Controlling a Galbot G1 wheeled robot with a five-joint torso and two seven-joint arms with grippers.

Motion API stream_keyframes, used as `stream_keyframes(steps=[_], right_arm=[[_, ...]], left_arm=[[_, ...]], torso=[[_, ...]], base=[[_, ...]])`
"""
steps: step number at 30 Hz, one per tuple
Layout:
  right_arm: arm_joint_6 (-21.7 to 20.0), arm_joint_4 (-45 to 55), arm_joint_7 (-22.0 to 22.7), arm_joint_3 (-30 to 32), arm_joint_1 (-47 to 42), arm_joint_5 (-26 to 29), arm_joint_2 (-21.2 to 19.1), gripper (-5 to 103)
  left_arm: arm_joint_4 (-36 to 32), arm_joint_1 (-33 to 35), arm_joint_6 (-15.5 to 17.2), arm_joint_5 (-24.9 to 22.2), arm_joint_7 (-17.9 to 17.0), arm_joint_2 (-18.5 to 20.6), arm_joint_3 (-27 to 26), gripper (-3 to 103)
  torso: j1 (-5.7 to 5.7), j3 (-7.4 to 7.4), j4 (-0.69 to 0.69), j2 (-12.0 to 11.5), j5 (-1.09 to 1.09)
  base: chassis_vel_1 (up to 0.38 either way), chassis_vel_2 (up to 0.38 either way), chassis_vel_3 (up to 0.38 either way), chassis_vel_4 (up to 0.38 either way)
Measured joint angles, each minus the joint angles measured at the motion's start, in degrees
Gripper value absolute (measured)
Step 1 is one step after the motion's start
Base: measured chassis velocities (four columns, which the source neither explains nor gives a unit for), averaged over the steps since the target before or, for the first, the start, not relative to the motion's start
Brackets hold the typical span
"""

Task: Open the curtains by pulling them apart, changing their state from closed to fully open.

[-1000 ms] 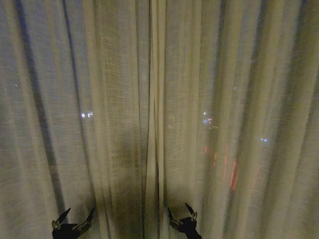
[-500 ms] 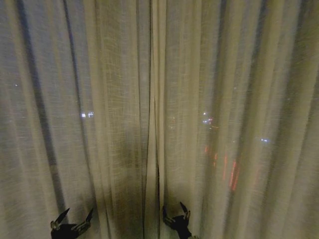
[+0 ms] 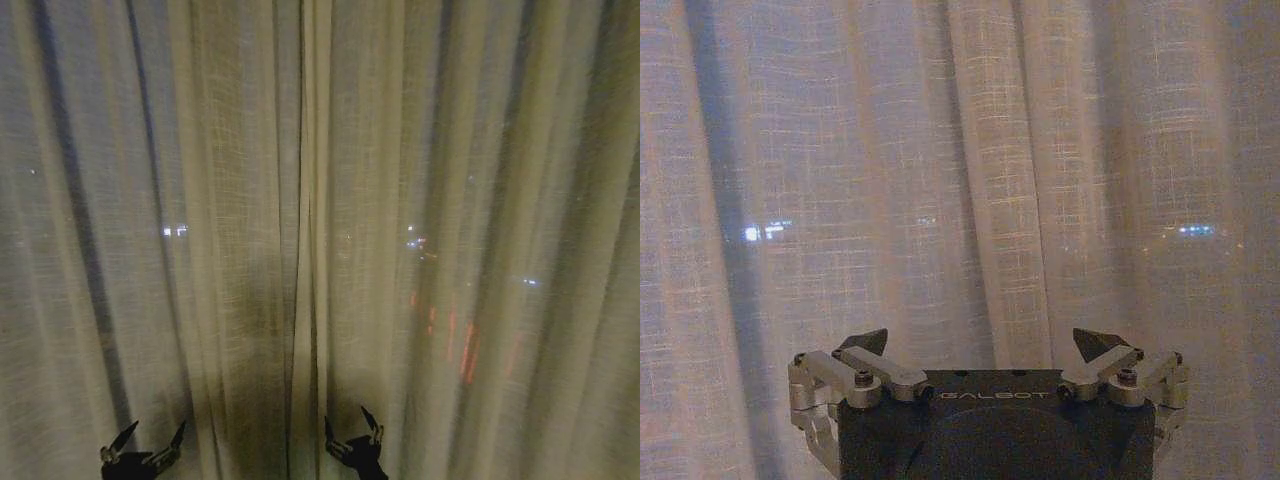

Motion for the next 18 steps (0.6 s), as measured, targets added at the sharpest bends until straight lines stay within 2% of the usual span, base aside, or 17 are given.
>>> stream_keyframes(steps=[2, 7, 18], right_arm=[[-0.14, -1.92, 2.59, -3.0, 1.18, -0.29, 0.0, 100], [-0.2, -4.98, 4.7, -5.81, 2.45, -2.77, 0.0, 100], [1.85, -12.56, 8.69, -5.4, 9.53, -5.45, 0.0, 100]], left_arm=[[0.15, -0.03, -0.03, -0.16, 0.0, 0.42, -0.16, 100], [0.52, 0.03, -0.26, -0.27, 0.0, 0.74, -0.51, 100], [0.67, 0.02, -0.78, -0.35, 0.01, 1.06, -0.62, 100]], torso=[[0.0, 0.0, 0.0, 0.0, 0.0], [0.0, 0.0, 0.0, 0.0, 0.0], [0.0, 0.0, -0.01, 0.0, 0.0]], base=[[0.0, 0.0, 0.0, 0.0], [0.0, 0.0, 0.0, 0.0], [0.0, 0.0, 0.0, 0.0]])
